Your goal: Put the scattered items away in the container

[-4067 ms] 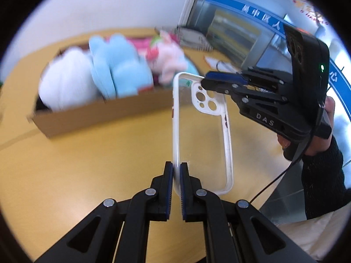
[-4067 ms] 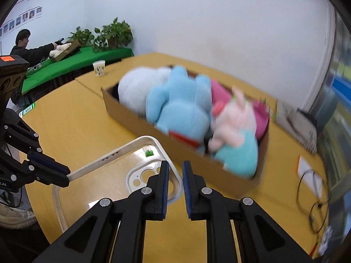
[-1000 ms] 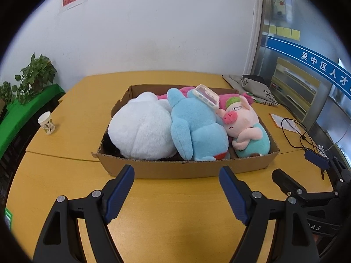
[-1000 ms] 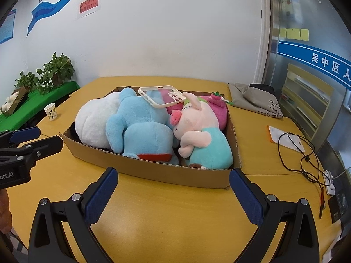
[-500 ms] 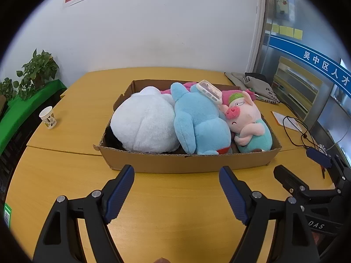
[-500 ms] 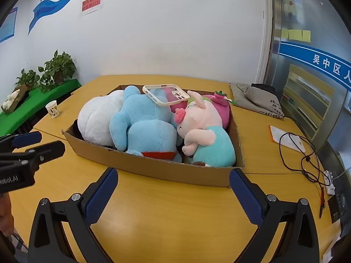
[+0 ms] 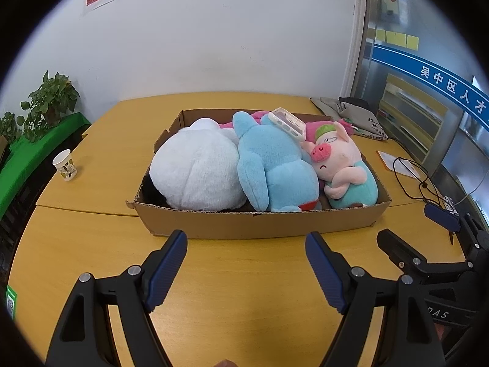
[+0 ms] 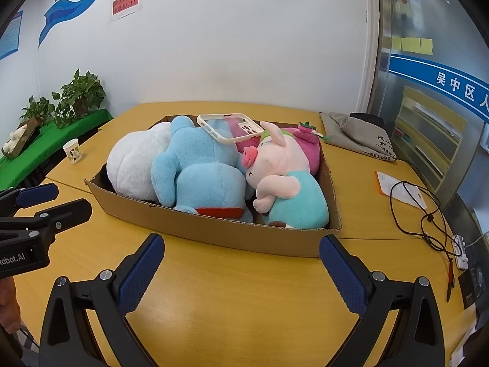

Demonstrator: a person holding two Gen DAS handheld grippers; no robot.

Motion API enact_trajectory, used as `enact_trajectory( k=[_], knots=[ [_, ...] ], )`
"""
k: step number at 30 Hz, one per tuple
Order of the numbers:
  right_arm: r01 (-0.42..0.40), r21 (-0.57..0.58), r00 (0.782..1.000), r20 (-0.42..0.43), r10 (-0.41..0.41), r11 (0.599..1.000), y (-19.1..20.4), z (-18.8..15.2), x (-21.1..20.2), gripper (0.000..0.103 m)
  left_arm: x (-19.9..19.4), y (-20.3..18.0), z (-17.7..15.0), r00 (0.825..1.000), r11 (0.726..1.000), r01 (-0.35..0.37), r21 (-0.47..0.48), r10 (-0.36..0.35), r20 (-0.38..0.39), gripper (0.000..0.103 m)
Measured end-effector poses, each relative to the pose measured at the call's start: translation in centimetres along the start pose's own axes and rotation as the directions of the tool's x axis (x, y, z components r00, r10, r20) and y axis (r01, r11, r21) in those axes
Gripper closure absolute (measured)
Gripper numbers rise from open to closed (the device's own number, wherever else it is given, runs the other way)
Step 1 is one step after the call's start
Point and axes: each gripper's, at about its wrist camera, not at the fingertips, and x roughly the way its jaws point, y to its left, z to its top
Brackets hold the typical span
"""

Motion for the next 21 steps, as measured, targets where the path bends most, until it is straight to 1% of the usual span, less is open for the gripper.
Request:
enact_trajectory(
  k=[12, 21],
  knots=[
    [0.001, 0.006, 1.0, -0.01, -0.001, 1.0, -0.21, -0.35, 0.32, 0.0, 0.41, -0.1, -0.34, 1.0, 1.0, -0.002, -0.003, 0.002, -0.015, 0.024],
    [0.008, 0.012, 1.0, -0.01, -0.008, 1.0, -0.38, -0.28, 0.52, 0.0, 0.47, 0.04, -0.39, 1.0, 1.0, -0.014, -0.009, 0.014, -0.012, 0.024]
  ],
)
